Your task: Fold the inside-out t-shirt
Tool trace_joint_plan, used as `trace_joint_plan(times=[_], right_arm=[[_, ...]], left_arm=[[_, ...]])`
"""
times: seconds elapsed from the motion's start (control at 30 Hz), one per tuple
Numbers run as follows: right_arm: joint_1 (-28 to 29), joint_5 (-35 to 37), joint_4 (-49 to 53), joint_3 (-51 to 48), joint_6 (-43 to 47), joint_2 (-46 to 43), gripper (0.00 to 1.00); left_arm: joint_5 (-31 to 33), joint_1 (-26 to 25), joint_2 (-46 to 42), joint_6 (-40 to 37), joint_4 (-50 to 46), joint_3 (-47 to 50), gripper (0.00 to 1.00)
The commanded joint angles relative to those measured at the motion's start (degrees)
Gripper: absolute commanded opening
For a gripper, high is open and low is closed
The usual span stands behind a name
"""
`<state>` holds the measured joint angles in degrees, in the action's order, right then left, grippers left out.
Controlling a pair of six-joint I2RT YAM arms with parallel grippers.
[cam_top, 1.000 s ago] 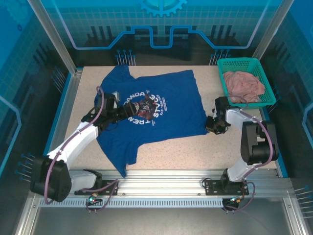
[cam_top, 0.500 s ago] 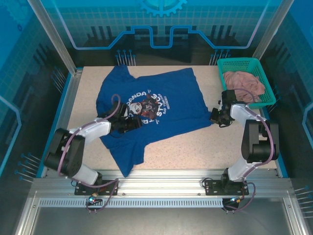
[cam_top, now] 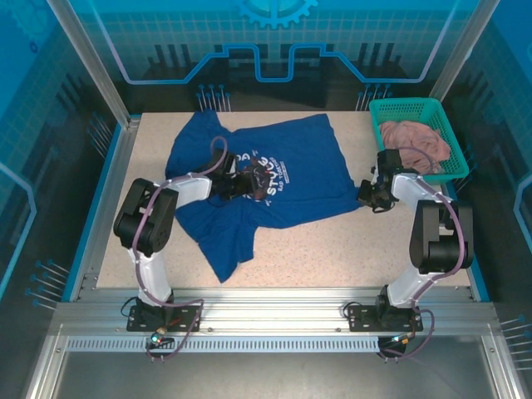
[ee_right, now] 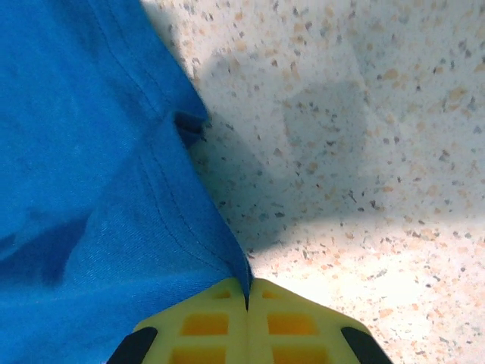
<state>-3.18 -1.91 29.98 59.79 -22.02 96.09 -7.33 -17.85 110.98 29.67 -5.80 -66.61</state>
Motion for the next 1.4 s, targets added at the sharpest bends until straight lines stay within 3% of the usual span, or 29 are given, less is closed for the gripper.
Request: trace_joint_plan(times=[0.0, 0.23, 0.37, 0.47, 0.63, 0.77, 0.87, 1.03, 1.37], right_arm=[[-0.90, 0.28, 0.01, 2.76, 0.42, 0.76, 0.02], [-2.17, 0.88, -0.18, 6.66, 0.22, 2.77, 0.02], [-2.44, 0.12, -0.16, 7.56, 0.36, 2.91, 0.02], [-2.44, -0.13, -0.43, 6.80, 0.65, 2.27, 0.02], [-2.44, -0.90, -0.71, 5.91, 0.93, 1.72, 0.02], [-2.42, -1.17, -0.87, 5.84, 1.06, 1.69, 0.03], [-2.33, -1.57, -0.72, 5.78, 0.93, 1.90, 0.03], [-2.01, -1.51, -0.76, 5.34, 1.12, 1.64, 0.03], [-1.94, -1.77, -0.77, 5.25, 1.28, 1.24, 0.03]], left_arm=[[0.81, -0.08, 5.29, -2.93, -3.45, -5.67, 0.78], [0.23, 0.00, 15.12, -6.26, -11.06, -25.20, 0.78], [0.13, 0.00, 12.26, -6.93, -12.76, -29.13, 0.78], [-0.30, -0.33, 4.57, -7.02, -10.79, -23.18, 0.78], [1.26, -3.13, -13.22, -6.39, -6.87, -1.09, 0.78], [6.81, -7.09, -26.83, -5.21, -9.34, 16.49, 0.77], [10.80, -11.19, -32.66, -4.92, -14.32, 23.16, 0.77], [12.72, -15.68, -32.36, -3.93, -16.00, 27.23, 0.76], [17.99, -21.99, -23.20, -3.04, -20.13, 23.23, 0.66]])
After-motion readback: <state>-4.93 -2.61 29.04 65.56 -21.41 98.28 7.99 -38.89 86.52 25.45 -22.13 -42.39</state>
